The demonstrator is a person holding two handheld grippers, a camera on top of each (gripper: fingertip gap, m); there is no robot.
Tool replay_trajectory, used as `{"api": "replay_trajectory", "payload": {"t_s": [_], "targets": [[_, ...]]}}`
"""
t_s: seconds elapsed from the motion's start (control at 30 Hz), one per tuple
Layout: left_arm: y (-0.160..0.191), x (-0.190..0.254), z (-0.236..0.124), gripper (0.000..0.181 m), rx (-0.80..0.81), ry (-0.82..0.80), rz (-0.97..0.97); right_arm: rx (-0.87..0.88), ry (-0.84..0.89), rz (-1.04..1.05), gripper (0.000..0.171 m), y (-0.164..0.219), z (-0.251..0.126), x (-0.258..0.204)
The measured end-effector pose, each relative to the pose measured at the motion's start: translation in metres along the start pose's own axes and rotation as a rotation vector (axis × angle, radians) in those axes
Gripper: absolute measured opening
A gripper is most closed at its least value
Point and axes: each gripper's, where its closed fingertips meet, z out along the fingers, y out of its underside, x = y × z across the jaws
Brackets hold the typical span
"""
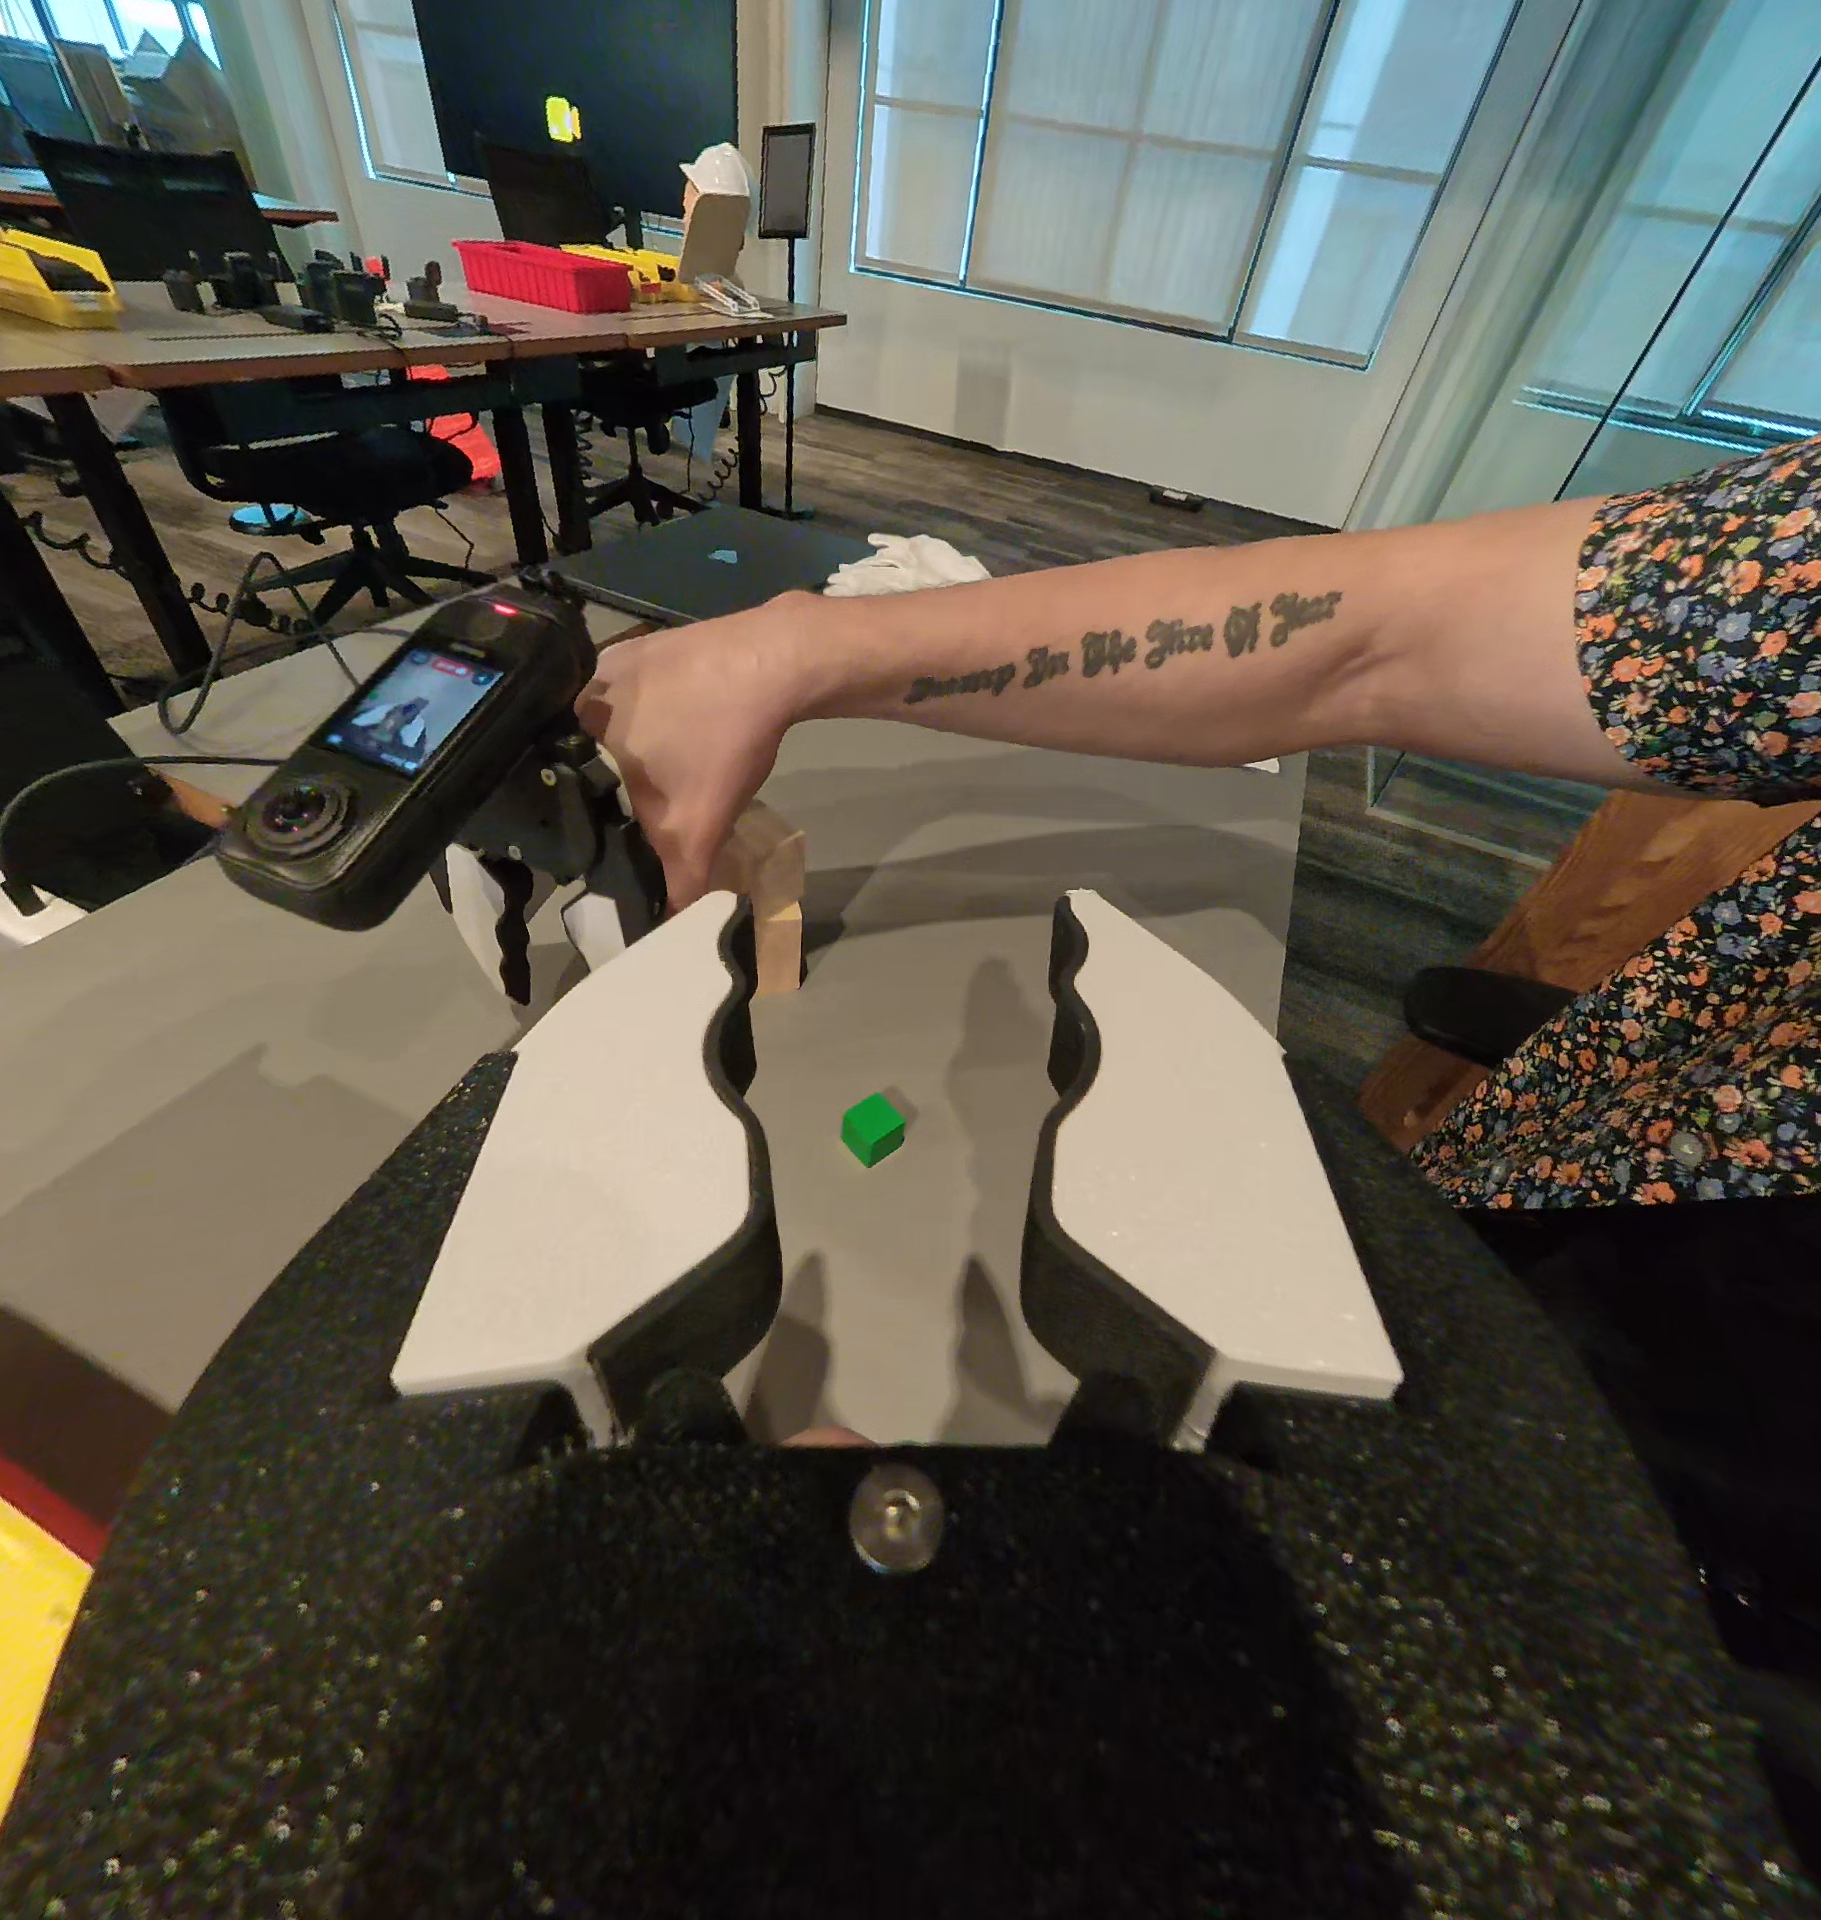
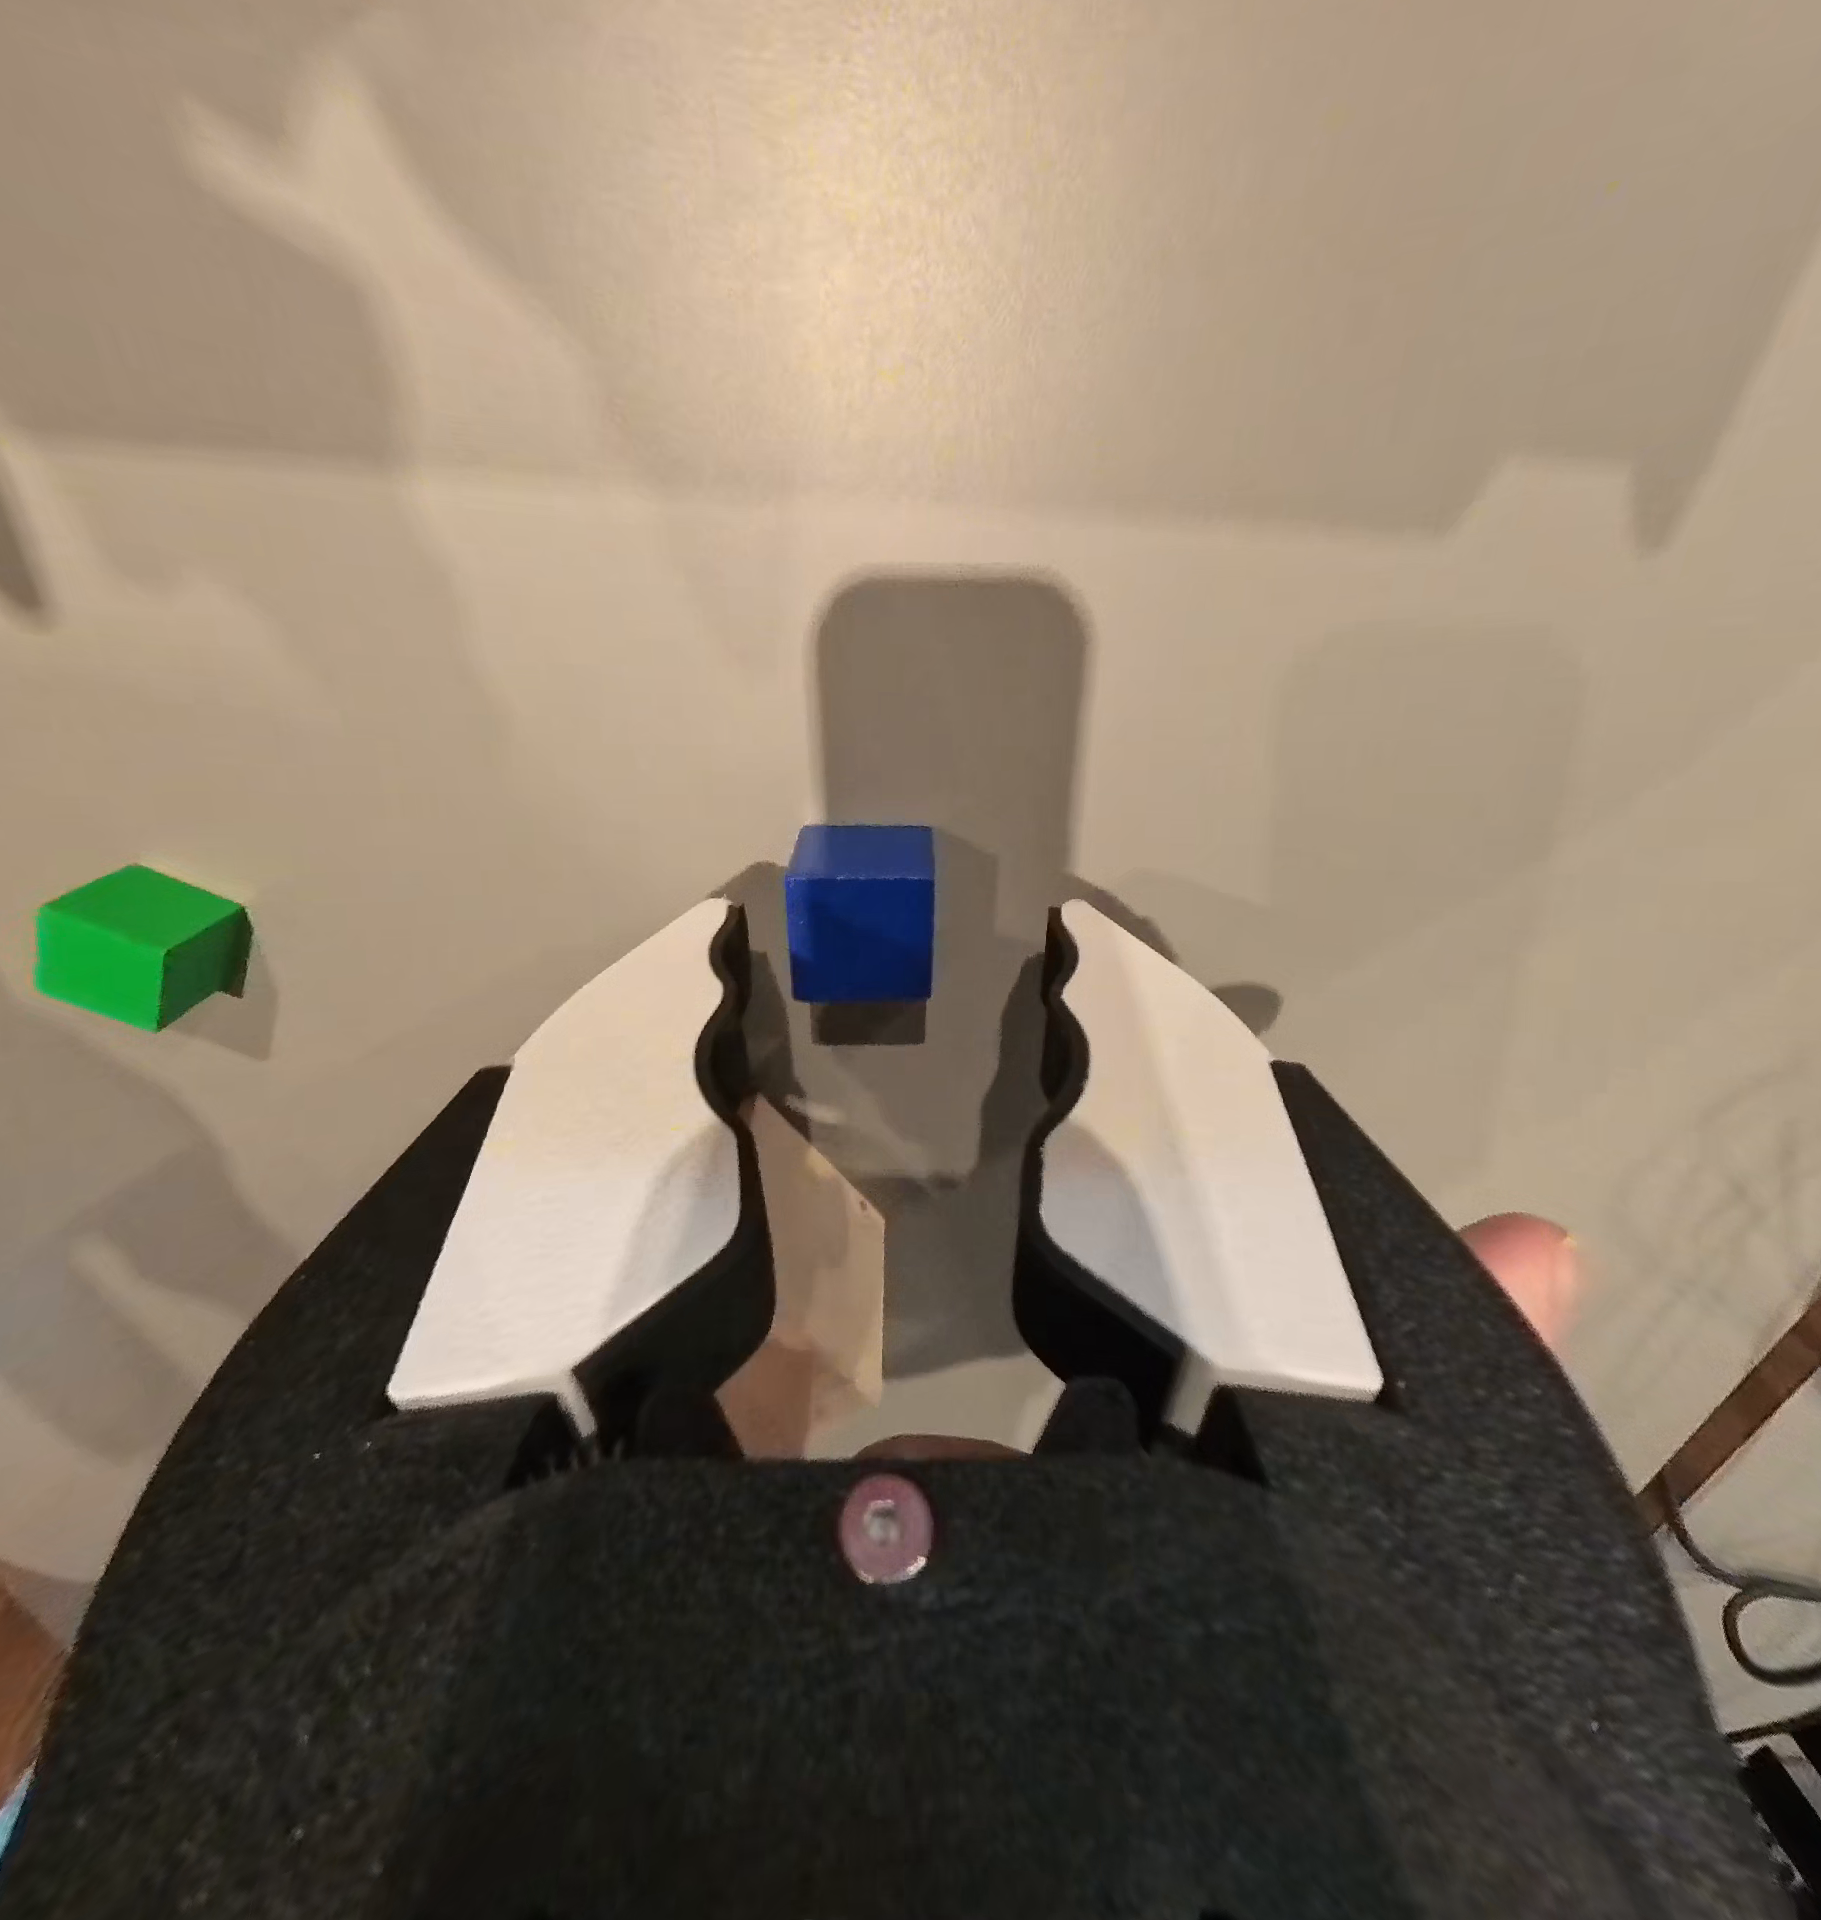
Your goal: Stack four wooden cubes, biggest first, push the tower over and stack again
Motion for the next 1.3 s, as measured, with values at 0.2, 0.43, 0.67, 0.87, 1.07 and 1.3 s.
{"api": "replay_trajectory", "payload": {"t_s": [0.2,0.43,0.67,0.87,1.07,1.3], "targets": [[0.000,-0.001,-0.001,0.053,0.003,-0.002,-0.001,-0.026,-0.016,0.000,0.049,0.002,0.006,-0.001],[0.000,-0.001,-0.001,0.054,0.004,-0.001,0.000,-0.045,-0.030,0.002,0.043,0.005,0.009,-0.003],[-0.002,0.000,-0.002,0.053,0.007,-0.002,0.005,-0.051,-0.059,-0.001,0.027,0.005,0.010,-0.007],[-0.002,0.000,-0.003,0.053,0.010,-0.005,0.008,-0.010,-0.023,0.011,0.027,0.001,0.008,-0.001],[-0.002,-0.001,-0.002,0.053,0.011,-0.005,0.008,-0.018,-0.030,0.014,0.027,0.004,0.008,-0.001],[-0.002,0.000,0.000,0.053,0.011,-0.002,0.010,-0.017,-0.036,0.030,0.027,0.003,-0.001,-0.001]]}}
